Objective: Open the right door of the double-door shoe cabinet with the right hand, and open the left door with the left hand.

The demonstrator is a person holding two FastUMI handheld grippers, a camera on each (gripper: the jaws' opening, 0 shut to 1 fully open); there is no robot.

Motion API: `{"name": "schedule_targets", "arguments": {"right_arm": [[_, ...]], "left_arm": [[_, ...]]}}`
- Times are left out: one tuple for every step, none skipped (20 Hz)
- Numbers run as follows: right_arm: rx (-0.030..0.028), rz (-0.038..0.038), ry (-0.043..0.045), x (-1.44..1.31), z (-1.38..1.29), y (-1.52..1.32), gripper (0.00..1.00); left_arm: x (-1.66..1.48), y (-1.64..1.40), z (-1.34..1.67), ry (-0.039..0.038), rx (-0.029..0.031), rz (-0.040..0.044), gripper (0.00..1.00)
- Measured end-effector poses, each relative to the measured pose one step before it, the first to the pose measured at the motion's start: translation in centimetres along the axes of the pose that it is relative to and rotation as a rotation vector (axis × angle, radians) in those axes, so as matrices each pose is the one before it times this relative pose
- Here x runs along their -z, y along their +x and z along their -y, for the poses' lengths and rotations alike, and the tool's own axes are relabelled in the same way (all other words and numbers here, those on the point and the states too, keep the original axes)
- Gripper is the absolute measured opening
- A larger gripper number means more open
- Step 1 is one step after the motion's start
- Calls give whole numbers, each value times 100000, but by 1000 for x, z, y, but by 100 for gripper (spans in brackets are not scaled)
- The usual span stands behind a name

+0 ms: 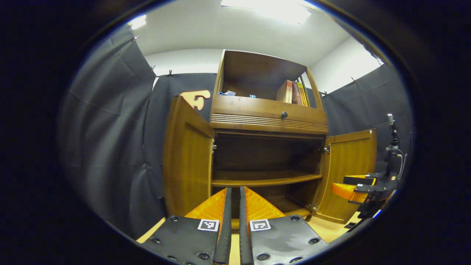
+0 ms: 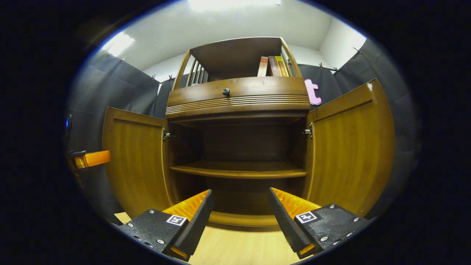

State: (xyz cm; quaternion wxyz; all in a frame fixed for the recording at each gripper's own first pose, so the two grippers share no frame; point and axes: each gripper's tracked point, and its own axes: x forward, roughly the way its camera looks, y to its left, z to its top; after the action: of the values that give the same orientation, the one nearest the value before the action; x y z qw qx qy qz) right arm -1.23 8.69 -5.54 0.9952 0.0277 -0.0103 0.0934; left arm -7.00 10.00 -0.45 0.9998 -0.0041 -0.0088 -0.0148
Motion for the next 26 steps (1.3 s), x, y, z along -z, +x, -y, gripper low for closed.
{"name": "schedule_targets", "arguments": {"right_arm": [[26, 372, 145, -432, 393, -701, 92], [654, 642, -388, -317, 556, -616, 92], [912, 80, -294, -97, 691, -610, 92], [681, 106, 225, -19, 517, -656, 92], [498, 203, 436, -86, 294, -643, 92], [392, 435, 22, -66, 404, -477, 92], [555, 401, -344, -111, 482, -357, 92], [384, -117, -497, 111, 552, -241, 92], [-121, -341, -623, 200, 490, -92, 92], [-139, -269, -449, 121, 495, -75, 92], [-315, 263, -82, -86, 526, 80, 92], [-732, 670, 338, -182, 317, 55, 92], [-1025, 460, 266, -34, 211, 2, 92], [-743, 20, -243, 51, 241, -24, 92], [-303, -132, -633, 144, 402, 162, 92], [-272, 73, -634, -33, 233, 170, 92], [-363, -102, -341, 82, 176, 99, 92], [-439, -89, -131, 34, 104, 76, 92], [-448, 276, -57, -1, 37, 52, 92], [-372, 378, -189, -103, 54, 148, 92], [30, 86, -357, 48, 106, 109, 92], [313, 77, -326, 59, 134, 56, 92], [372, -112, -257, 194, 138, 157, 92], [692, -48, -174, 213, 162, 83, 92], [465, -76, 138, 184, 137, 147, 92], [91, -569, 433, 294, -26, 40, 92]], "left_arm": [[655, 998, 1303, -916, -312, -647, 19], [818, 897, 2033, -3944, 2899, -710, 18], [695, 676, 2201, -5927, 4561, -1330, 17], [737, 786, 1693, -7098, 2572, -1602, 16], [470, 1013, 441, -2808, -864, -194, 16], [306, 594, -204, 771, -4121, 1125, 19], [195, 198, -351, 2542, -4188, 1451, 20], [116, 82, -50, 3046, -3576, 1544, 12], [259, 262, 268, 2745, -3101, 1182, 12], [361, -13, 150, 2577, -2656, 880, 10], [384, -73, 33, 1784, -2081, 37, 19], [601, 43, 280, 422, -683, -955, 19], [410, -225, 117, -435, -1022, -703, 19], [224, -3, 25, -705, -1008, -773, 31], [400, 144, 101, -311, -423, -633, 43], [129, 4, -89, 213, -1133, 196, 55], [59, 198, -454, 882, -2287, 527, 68], [380, 129, -300, 963, -1807, 241, 80], [201, 252, -260, 618, -1693, 60, 92], [192, 108, 38, -396, -283, -419, 96], [50, 127, 64, -632, -353, 42, 100], [17, 54, -44, -334, -219, 417, 95], [-144, 247, -85, 36, -156, 752, 97], [-290, 135, -76, 674, -163, 1206, 95], [-420, 202, -36, 1120, 75, 1486, 95], [-498, 196, 15, 1189, 235, 1687, 94]]}}
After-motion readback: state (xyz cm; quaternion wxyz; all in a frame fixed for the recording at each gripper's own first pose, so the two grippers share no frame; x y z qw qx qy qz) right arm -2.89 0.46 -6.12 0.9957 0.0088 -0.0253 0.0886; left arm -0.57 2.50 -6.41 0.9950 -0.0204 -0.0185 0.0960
